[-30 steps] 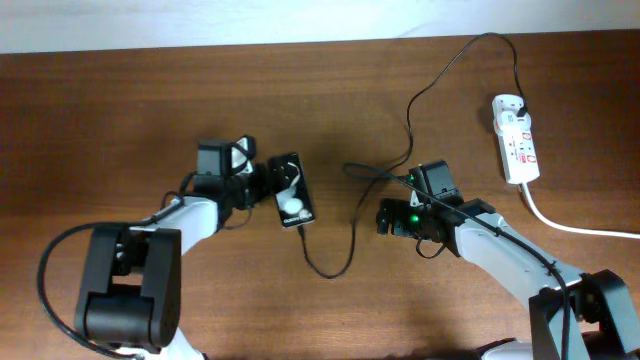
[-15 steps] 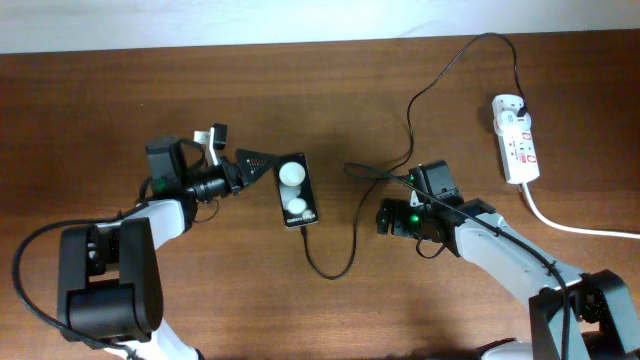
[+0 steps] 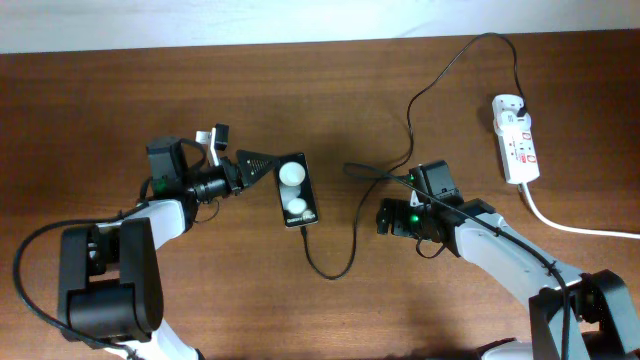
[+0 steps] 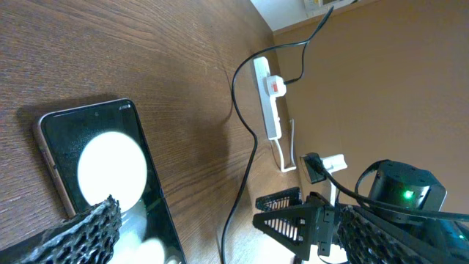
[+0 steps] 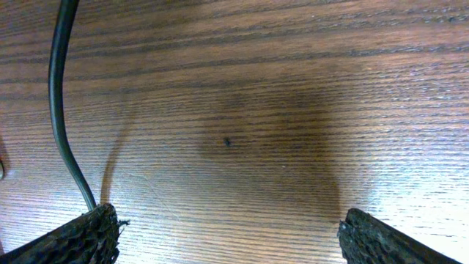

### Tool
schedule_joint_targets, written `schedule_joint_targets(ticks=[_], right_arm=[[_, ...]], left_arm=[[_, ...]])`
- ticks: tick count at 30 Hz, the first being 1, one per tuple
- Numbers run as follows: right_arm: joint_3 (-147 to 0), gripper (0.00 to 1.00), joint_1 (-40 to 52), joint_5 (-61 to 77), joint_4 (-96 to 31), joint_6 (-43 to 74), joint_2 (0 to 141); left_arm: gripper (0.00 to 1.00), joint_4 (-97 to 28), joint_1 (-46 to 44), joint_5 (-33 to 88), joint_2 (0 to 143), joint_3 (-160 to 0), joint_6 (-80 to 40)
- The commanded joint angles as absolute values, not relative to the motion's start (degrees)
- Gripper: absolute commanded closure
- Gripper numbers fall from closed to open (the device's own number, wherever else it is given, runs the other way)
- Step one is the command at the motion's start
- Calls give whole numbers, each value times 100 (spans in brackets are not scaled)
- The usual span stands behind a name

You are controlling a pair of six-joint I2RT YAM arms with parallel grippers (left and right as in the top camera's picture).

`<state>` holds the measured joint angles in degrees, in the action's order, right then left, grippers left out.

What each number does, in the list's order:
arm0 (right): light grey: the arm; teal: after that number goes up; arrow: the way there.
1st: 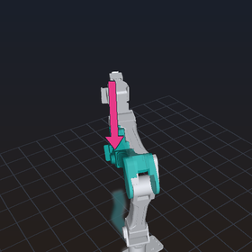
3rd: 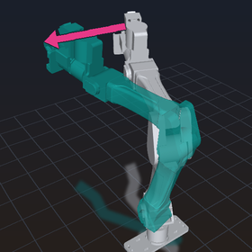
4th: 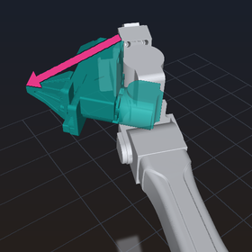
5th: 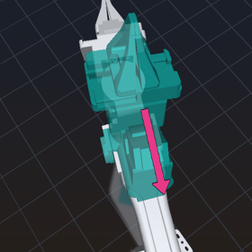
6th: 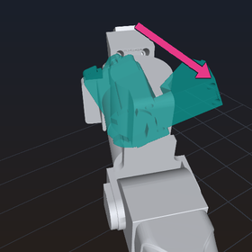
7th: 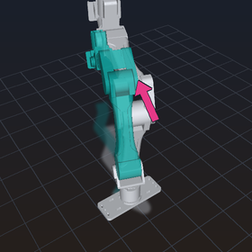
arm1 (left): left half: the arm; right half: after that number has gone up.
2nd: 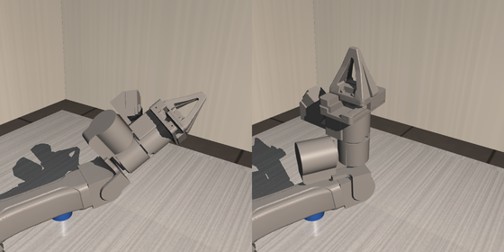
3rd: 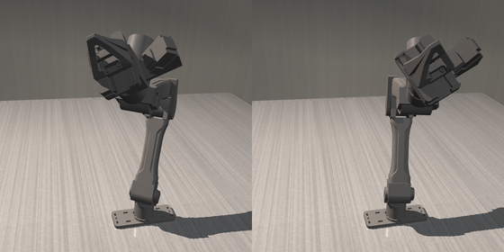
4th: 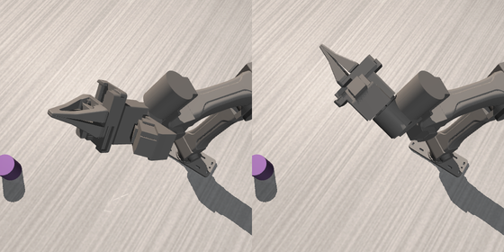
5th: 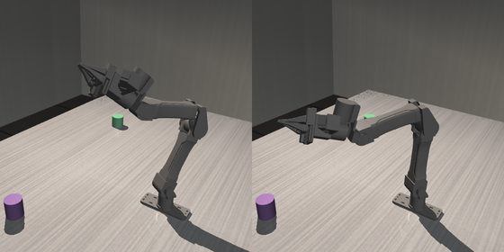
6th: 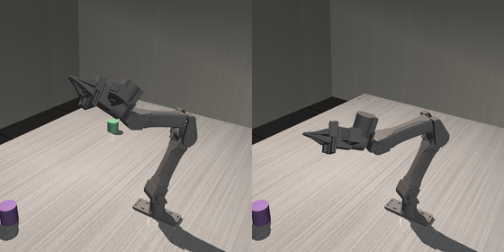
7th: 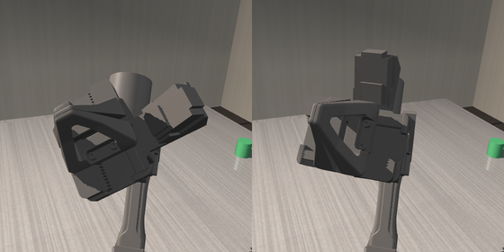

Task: Plug charger to phone and switch on socket
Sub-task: 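Move the right gripper over the white power strip's switch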

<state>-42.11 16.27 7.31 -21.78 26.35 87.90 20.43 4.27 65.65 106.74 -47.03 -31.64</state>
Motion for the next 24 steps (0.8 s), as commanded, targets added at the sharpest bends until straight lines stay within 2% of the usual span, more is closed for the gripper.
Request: schedule_joint_targets(ticks=[1,9,16,20,24], right_arm=[[-4217,1,1603,683,-2145,2593,8715],[-4217,1,1605,1055,-2178,2591,8715],[-4237,1,1603,784,-2630,2657,8490],[-4263,1,1603,412,-3146,3205,7915],[-5159,1,1603,357,-4193,3175,7275]], left_arm=[[1,2053,440,6661,10715,-4665,-3028],[1,2053,440,6663,10715,-4665,-3028],[1,2053,440,6661,10715,-4665,-3028],[1,2053,440,6661,10715,-4665,-3028],[1,2053,440,6661,10715,-4665,-3028]])
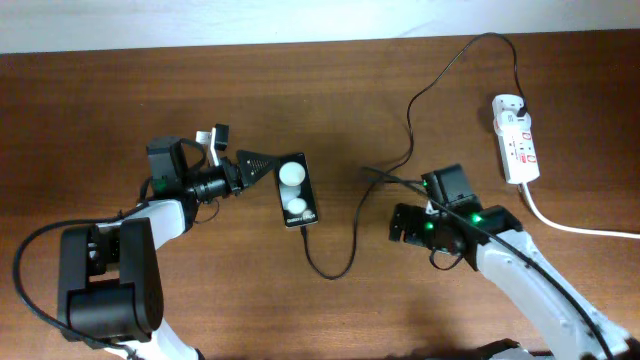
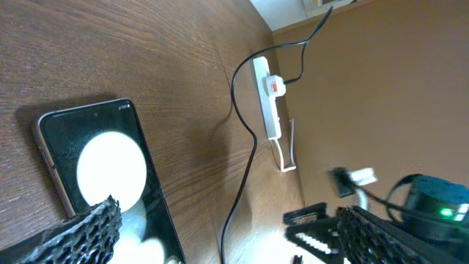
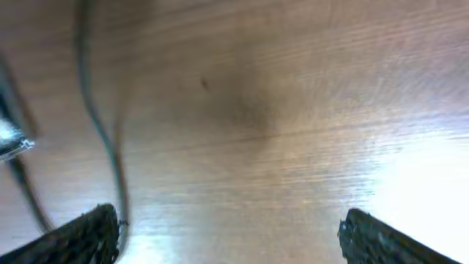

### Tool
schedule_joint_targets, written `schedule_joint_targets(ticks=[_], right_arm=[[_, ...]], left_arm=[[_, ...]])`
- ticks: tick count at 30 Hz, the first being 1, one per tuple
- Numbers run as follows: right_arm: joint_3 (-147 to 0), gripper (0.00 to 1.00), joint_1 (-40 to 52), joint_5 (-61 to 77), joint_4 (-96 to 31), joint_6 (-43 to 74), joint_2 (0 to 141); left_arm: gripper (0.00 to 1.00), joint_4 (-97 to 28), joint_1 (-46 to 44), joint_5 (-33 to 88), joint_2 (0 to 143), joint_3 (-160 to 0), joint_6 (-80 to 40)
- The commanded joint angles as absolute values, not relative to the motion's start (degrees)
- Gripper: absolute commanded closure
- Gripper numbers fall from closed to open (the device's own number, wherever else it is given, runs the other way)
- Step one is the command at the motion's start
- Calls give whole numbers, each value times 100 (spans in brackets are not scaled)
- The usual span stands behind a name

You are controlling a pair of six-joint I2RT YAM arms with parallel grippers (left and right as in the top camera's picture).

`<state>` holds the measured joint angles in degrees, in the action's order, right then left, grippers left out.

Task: Plug charger to phone and switch on socket
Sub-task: 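Move the right gripper over the white power strip's switch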

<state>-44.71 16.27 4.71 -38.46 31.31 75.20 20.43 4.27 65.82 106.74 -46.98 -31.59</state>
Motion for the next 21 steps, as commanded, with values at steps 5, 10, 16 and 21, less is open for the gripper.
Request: schedule_joint_targets(ticks=[5,10,16,21], right_arm=[[-7227,1,1599,-204,-5824,3127,7279],[-8632,1,1232,-368,-6648,3046,7658],[-9268,1,-224,-27,-7043,3048,8980],[-9268,1,-985,-67,-7032,3048,9924]], left_arm=[[1,2053,440,6659,10715,-4665,-3028],[1,2053,440,6659,10715,-4665,-3028],[1,2053,440,6659,10715,-4665,-3028],[1,2053,440,6659,10715,-4665,-3028]])
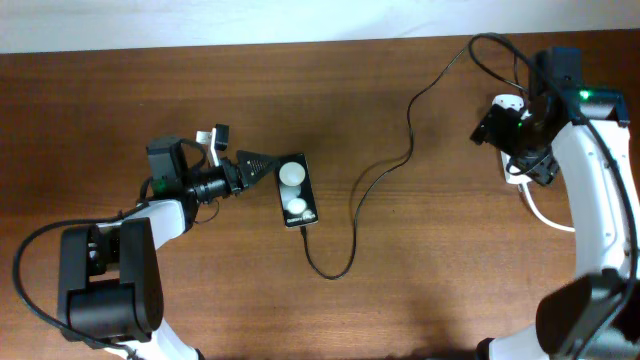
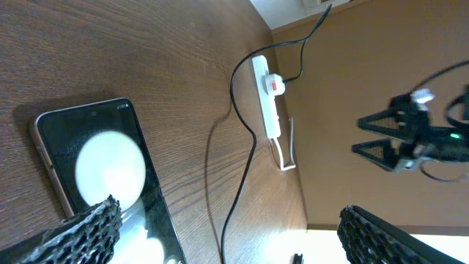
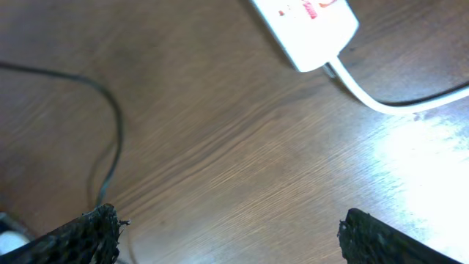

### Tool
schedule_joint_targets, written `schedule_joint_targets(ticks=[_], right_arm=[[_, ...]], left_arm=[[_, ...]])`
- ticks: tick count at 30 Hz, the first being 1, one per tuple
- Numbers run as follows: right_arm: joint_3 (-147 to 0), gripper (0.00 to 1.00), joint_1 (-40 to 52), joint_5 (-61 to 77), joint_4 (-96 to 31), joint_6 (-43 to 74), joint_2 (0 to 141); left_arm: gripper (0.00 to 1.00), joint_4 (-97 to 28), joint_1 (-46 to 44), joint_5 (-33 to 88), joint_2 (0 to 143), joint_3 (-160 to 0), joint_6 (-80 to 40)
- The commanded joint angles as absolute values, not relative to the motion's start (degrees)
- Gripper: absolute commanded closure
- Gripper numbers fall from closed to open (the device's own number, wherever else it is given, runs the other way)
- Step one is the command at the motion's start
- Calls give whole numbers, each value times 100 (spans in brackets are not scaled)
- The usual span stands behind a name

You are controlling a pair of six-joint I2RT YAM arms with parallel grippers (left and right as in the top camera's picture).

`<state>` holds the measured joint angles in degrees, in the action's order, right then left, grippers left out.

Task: Plug charger to phone and switch on socket

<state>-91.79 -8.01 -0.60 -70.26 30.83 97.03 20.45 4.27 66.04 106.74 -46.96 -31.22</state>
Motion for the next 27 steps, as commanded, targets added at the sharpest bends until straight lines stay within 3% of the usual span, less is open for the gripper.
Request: schedule_joint_targets(ticks=[1,12,19,21,23,27], right_arm=[[-9268,1,-1020,-67,-7032,3048,10082],[-9268,1,-1022,-523,-6416,3057,10442],[-9268,1,-1603,-1334,-6396,4707,10798],[-9268,1,-1894,-952,-6235,4692,11059],[-9288,1,-2088,-189,-5909,3712,11262],[-9721,1,-2259,-86,-5953,3579,11502]], left_arm=[[1,2053,440,6659,10715,-4665,-3028],[1,2053,440,6659,10715,-4665,-3028],[1,2053,440,6659,10715,-4665,-3028],[1,2053,440,6659,10715,-4665,-3028],[1,2053,440,6659,10715,-4665,-3028],[1,2053,440,6659,10715,-4665,-3028]])
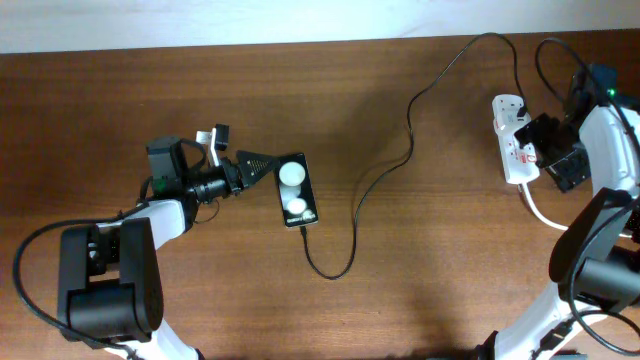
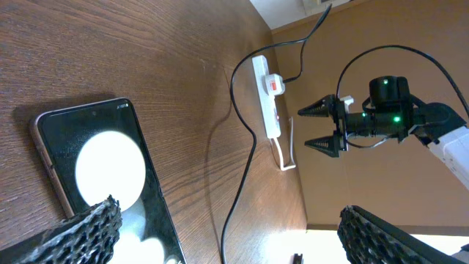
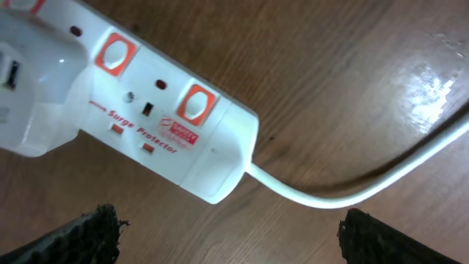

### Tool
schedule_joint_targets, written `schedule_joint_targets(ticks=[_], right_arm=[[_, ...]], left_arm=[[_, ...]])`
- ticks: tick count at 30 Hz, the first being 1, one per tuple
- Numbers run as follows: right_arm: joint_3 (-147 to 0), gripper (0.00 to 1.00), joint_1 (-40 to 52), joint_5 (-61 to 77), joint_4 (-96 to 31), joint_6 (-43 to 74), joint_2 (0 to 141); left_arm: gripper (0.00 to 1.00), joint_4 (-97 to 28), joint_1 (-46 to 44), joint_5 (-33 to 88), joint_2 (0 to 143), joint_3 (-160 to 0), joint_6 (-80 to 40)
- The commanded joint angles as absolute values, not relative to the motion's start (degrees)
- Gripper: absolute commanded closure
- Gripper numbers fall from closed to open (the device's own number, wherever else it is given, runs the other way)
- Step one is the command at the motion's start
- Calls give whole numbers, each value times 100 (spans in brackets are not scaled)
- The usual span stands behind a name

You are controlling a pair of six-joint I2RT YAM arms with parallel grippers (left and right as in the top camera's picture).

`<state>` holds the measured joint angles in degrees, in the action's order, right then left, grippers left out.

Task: Plug charger to phone and switch on socket

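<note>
The black phone (image 1: 298,190) lies screen-up mid-table, lamp glare on it; it also shows in the left wrist view (image 2: 95,169). A black charger cable (image 1: 372,185) runs from the phone's near end up to a plug on the white power strip (image 1: 515,140). My left gripper (image 1: 238,148) is open, one finger at the phone's left edge. My right gripper (image 1: 550,152) is open just right of the strip. The right wrist view shows the strip (image 3: 132,95) close below, with orange switches (image 3: 194,103), between my open fingertips (image 3: 80,238).
The strip's thick white lead (image 1: 560,222) curves off to the right table edge and crosses the right wrist view (image 3: 352,191). The black cable loops near the far table edge (image 1: 490,40). Bare wood (image 1: 420,290) lies between phone and strip.
My right gripper has moved from above the strip's left side to just right of it and closer down; the strip now fills the wrist view's upper left. The left arm is unchanged.
My right gripper stood open mid-table beside the cable. Then it was slightly further right, then over at the power strip on the far right, and now close above the strip's switch end. The left gripper stayed open at the phone throughout.
</note>
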<state>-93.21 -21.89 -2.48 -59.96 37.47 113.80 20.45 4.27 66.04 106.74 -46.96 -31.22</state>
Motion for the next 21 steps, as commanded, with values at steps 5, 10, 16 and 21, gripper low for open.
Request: schedule_joint_targets(ticks=[5,10,16,21], right_arm=[[-9762,1,-2257,-972,-5511,4143,11653],[-9762,1,-2257,-976,-5087,4250,12335],[-9762,1,-2257,-972,-4591,4252,12835],[-9762,2,-2252,-692,-4427,4252,12875]], left_arm=[[1,2053,440,6661,10715,-4665,-3028],[1,2053,440,6659,10715,-4665,-3028],[1,2053,440,6661,10715,-4665,-3028],[1,2053,440,6659,10715,-4665,-3028]])
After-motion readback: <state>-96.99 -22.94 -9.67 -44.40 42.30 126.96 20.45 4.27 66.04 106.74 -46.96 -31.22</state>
